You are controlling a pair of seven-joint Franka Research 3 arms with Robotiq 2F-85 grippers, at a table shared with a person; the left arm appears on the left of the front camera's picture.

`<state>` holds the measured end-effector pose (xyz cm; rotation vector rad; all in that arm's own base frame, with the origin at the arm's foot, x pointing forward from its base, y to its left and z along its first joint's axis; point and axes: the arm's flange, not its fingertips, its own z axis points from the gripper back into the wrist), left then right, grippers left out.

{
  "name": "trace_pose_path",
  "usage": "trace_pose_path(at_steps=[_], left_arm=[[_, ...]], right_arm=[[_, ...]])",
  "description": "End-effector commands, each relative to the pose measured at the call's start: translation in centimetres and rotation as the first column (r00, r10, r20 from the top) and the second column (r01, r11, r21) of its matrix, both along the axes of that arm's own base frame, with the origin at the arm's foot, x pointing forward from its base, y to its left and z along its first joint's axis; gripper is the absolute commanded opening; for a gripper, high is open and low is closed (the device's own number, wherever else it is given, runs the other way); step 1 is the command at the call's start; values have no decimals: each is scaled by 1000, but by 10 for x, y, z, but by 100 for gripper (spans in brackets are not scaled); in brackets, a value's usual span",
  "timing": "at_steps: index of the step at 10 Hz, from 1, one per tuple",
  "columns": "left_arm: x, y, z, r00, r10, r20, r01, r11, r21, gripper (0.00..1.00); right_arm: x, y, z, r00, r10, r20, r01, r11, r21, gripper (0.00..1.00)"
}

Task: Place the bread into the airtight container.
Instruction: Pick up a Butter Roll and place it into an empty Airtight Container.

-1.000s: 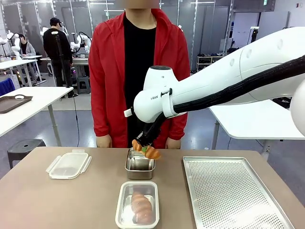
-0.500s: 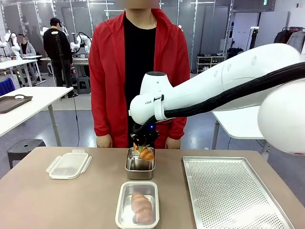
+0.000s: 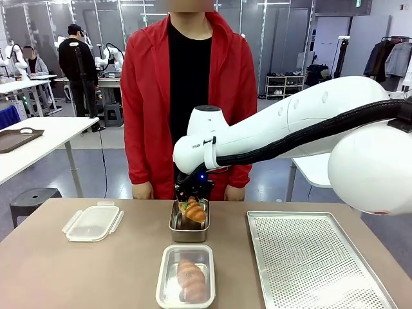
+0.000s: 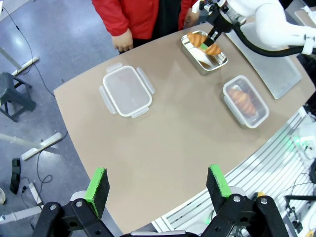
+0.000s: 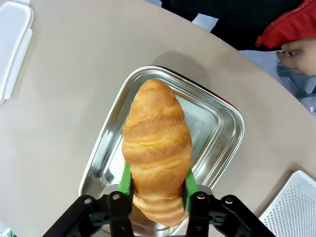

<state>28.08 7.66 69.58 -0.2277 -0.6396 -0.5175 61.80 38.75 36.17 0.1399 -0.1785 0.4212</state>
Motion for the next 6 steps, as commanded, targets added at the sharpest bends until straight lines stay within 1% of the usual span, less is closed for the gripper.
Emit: trace_pose_path(at_steps=[1,2,3,4,6], left_arm=[[0,0,2,1000,-7,2,7,1000,-1,100],[0,0,2,1000,-7,2,7,1000,-1,100],[0,0,2,1000,-7,2,7,1000,-1,100],[0,0,2,1000,-7,2,7,1000,-1,100],[0,0,2,1000,-7,2,7,1000,-1,100]], right_arm=[[-2,0,4,1000,-30,4,30,1000,5,100],[-5,-2,5,1000,-21,2,21,1000,6,100],[-5,-7,5,1000,-29,10,29,1000,5,93],[0,0,1,1000,-1,1,1,1000,0,53],[0,0,1,1000,-1,1,1,1000,0,53]])
